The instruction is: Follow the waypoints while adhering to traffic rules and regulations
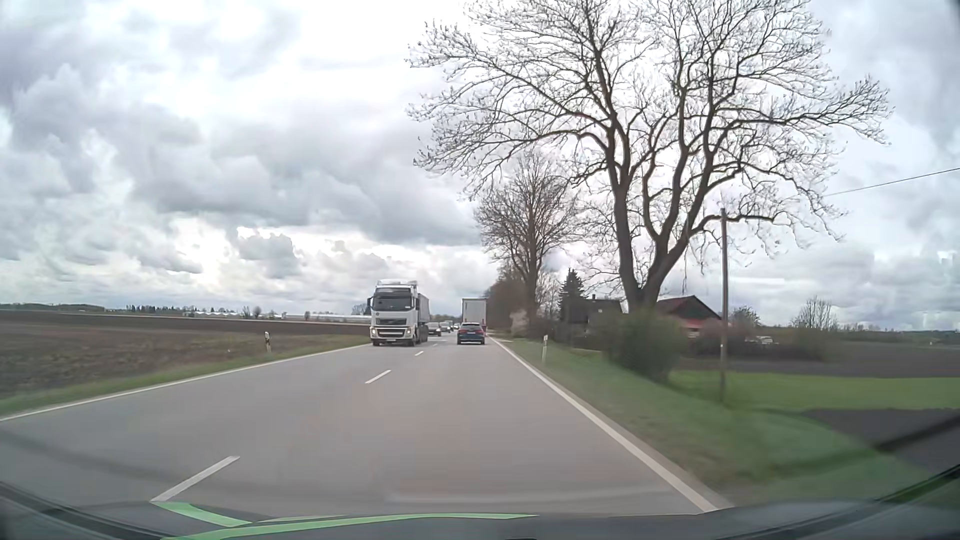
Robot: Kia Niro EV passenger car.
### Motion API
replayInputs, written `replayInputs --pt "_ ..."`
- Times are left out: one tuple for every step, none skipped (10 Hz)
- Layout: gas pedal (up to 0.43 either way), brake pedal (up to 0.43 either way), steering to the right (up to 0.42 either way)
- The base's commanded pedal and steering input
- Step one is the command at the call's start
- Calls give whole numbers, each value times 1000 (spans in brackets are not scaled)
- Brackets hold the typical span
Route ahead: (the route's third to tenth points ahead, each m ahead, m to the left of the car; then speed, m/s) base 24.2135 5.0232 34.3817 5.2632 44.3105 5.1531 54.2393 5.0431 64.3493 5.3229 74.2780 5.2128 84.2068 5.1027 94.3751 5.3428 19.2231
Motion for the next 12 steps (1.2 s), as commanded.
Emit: replayInputs --pt "110 0 3" --pt "87 0 4" --pt "47 0 4" --pt "8 0 3" --pt "0 0 4" --pt "0 0 3" --pt "0 0 3" --pt "0 0 4" --pt "0 0 3" --pt "0 0 3" --pt "0 0 3" --pt "0 0 3"
